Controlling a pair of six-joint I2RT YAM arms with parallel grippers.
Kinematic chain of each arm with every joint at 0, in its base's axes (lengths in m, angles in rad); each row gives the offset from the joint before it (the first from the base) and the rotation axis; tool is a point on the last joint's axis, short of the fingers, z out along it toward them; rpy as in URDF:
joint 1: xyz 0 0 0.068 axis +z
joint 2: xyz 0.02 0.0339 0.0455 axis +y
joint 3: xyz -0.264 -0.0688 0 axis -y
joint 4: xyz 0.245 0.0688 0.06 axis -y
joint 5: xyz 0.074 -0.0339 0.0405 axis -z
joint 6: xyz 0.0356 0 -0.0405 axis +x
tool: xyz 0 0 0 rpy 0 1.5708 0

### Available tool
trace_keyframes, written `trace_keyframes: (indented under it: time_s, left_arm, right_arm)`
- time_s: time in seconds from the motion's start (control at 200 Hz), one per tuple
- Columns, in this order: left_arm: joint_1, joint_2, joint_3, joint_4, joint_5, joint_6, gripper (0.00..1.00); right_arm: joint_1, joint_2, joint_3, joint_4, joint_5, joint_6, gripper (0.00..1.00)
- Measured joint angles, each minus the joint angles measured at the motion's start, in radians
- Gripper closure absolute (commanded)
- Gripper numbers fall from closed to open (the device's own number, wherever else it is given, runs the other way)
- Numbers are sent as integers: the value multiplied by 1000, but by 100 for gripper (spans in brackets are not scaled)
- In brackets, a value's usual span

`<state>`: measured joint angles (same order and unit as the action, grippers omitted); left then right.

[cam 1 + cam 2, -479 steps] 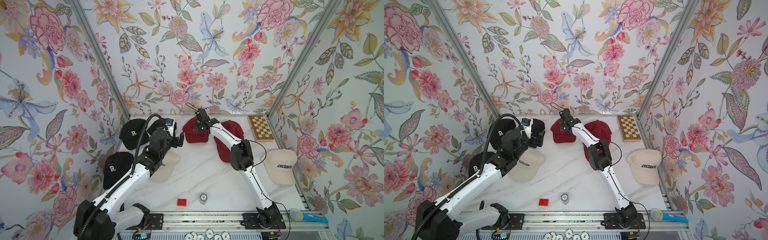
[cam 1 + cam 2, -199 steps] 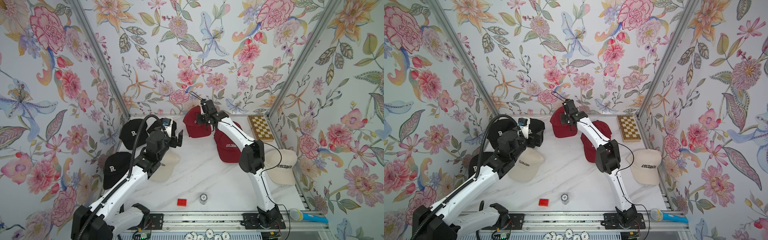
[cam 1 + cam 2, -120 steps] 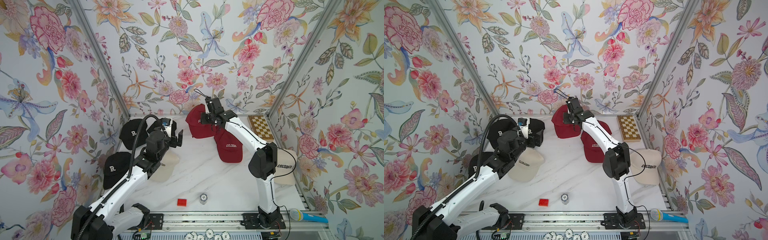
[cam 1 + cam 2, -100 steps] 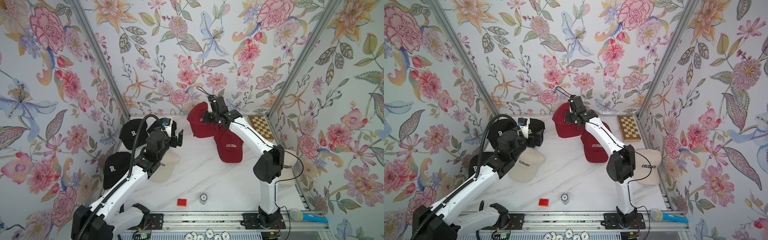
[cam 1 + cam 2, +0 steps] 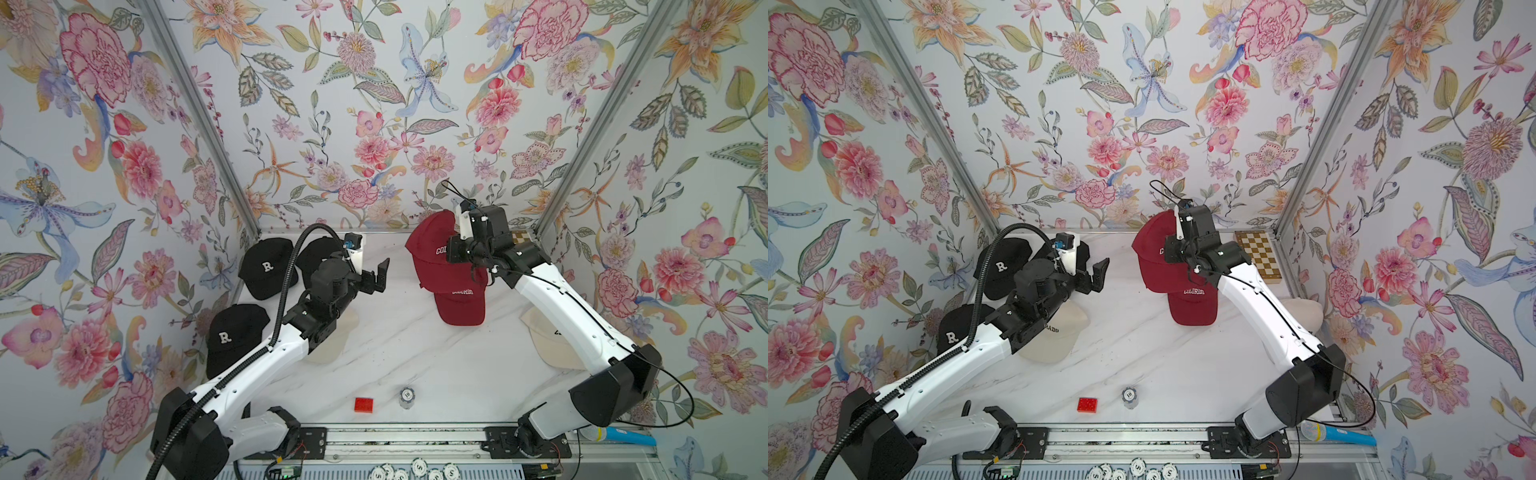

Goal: Stack the baseball caps by color
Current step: Place the baseball cap on the baseball cap.

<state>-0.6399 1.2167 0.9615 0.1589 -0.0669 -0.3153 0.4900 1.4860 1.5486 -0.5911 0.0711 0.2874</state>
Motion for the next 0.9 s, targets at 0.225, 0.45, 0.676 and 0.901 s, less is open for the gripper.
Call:
trace_keyframes:
  time_s: [0.225, 0.45, 0.676, 0.901]
  left_arm:
    - [-42, 10, 5, 14, 11, -11, 1]
    - [-48, 2, 3, 32, 49, -42, 0]
    - [-50, -25, -39, 45, 111, -60, 0]
    - [-85, -67, -132, 59, 133, -79, 0]
  right_arm:
    - [-5, -238, -208, -3, 35, 35, 89]
    - [-3, -388, -318, -48, 66, 96, 87]
    - [-2, -470, -378, -98, 87, 141, 86]
    - [-8, -477, -423, -115, 107, 147, 86]
